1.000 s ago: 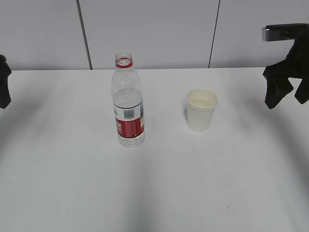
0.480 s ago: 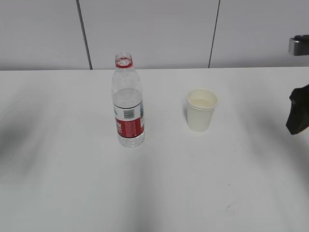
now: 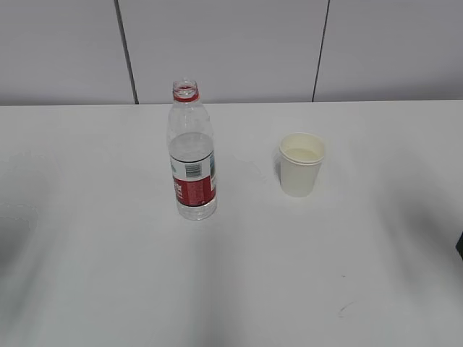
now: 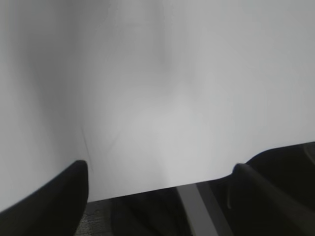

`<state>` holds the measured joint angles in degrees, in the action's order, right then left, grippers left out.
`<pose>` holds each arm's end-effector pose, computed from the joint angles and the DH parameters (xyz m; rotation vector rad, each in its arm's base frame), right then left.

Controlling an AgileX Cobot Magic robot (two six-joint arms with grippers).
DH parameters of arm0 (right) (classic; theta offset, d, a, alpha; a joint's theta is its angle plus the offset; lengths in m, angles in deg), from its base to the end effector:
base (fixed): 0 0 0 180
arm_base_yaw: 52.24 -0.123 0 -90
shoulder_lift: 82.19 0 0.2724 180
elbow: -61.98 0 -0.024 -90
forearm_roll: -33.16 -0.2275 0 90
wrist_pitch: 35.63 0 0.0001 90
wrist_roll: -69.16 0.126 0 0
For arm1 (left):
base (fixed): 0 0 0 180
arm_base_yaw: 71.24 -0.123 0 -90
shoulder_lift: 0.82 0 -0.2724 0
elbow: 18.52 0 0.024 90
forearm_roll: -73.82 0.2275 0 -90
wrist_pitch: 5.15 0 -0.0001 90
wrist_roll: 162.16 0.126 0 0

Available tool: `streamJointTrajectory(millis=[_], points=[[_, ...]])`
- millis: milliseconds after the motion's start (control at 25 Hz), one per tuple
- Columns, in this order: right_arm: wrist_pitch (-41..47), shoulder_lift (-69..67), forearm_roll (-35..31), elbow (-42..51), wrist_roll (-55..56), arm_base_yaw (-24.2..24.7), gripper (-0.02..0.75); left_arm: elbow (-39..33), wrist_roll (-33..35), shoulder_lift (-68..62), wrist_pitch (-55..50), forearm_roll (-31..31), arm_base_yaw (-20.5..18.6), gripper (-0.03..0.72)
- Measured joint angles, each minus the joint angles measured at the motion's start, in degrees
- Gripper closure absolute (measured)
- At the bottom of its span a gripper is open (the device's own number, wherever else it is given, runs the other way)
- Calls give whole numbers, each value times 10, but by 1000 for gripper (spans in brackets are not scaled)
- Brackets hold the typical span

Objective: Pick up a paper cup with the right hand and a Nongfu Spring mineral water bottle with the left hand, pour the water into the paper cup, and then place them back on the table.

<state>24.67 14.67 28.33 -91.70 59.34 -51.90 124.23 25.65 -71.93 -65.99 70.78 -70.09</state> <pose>0.2124 0.0080 0.2166 -0.1923 2.9493 0.0899 0.1587 -0.0090 0.2082 0.1988 2.9434 -0.0556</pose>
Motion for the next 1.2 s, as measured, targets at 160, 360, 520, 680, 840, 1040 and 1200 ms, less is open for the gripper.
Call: streamJointTrajectory(millis=[160,360,520,680,840,1040,1200], points=[[-3,29,-6,42,0,0,147,-33,0,39,4,-16,0,150],[-6,67,-8,86,0,0,147,-61,0,76,16,-23,0,149],[-8,104,-8,118,-1,0,147,-79,0,105,36,-24,0,148],[-16,142,-11,145,-1,0,142,-91,0,139,68,-29,0,148],[-29,182,-23,175,-1,0,147,-97,0,166,83,-30,0,154],[-30,241,-25,202,-1,0,147,-99,0,180,87,-34,0,172],[-31,298,-25,203,-1,0,147,-97,0,192,50,-38,0,176]])
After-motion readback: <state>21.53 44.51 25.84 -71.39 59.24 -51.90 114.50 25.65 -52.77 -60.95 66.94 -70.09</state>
